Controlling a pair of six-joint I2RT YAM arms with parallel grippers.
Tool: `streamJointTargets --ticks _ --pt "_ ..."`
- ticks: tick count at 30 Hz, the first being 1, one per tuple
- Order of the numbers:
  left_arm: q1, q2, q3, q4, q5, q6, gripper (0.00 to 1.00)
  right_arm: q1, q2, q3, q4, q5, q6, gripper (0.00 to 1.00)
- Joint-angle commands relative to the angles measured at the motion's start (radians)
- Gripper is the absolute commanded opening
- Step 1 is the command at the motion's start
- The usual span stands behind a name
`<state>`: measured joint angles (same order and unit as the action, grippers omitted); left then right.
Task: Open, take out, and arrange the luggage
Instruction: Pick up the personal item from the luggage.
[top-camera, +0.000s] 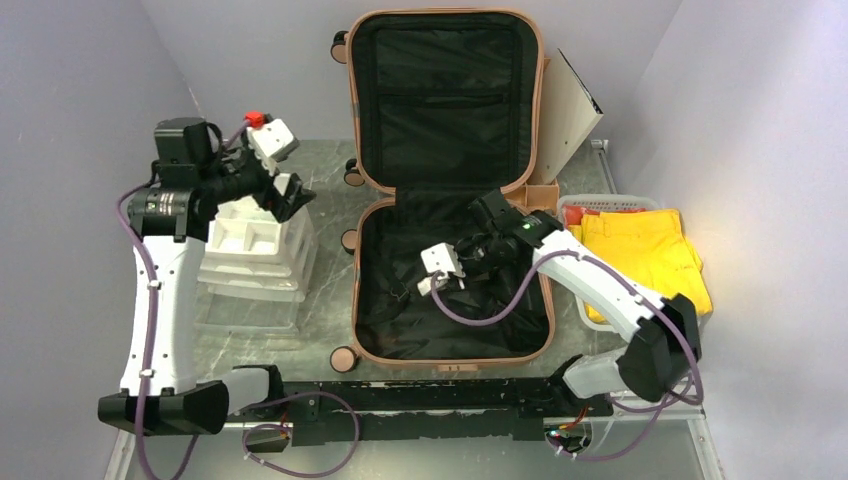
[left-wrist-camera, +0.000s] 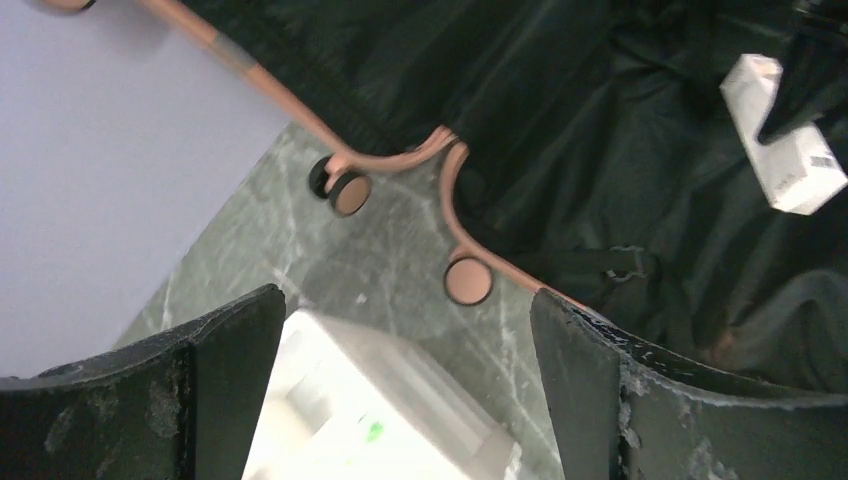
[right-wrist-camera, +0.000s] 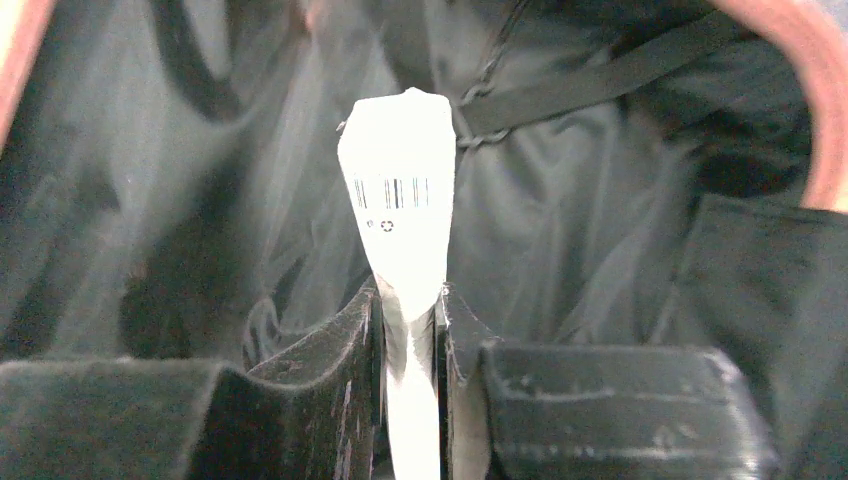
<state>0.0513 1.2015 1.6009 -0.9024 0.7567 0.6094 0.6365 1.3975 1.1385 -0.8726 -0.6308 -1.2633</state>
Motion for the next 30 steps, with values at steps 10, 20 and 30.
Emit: streamJointTargets --ticks 10,20,30 --pt "-0.429 0.000 -0.035 0.065 0.017 -0.067 0.97 0.003 -0.098 0.102 0.417 -0.264 0.637 0.06" --pt "-0.526 0.062 -0.040 -0.007 0.054 0.023 0.97 -0.022 -0.024 0.124 0.550 -0.333 0.874 0.05" --pt "-0.586 0.123 -0.031 -0.048 0.045 0.069 0.97 -0.044 -0.023 0.097 0.614 -0.400 0.946 0.05"
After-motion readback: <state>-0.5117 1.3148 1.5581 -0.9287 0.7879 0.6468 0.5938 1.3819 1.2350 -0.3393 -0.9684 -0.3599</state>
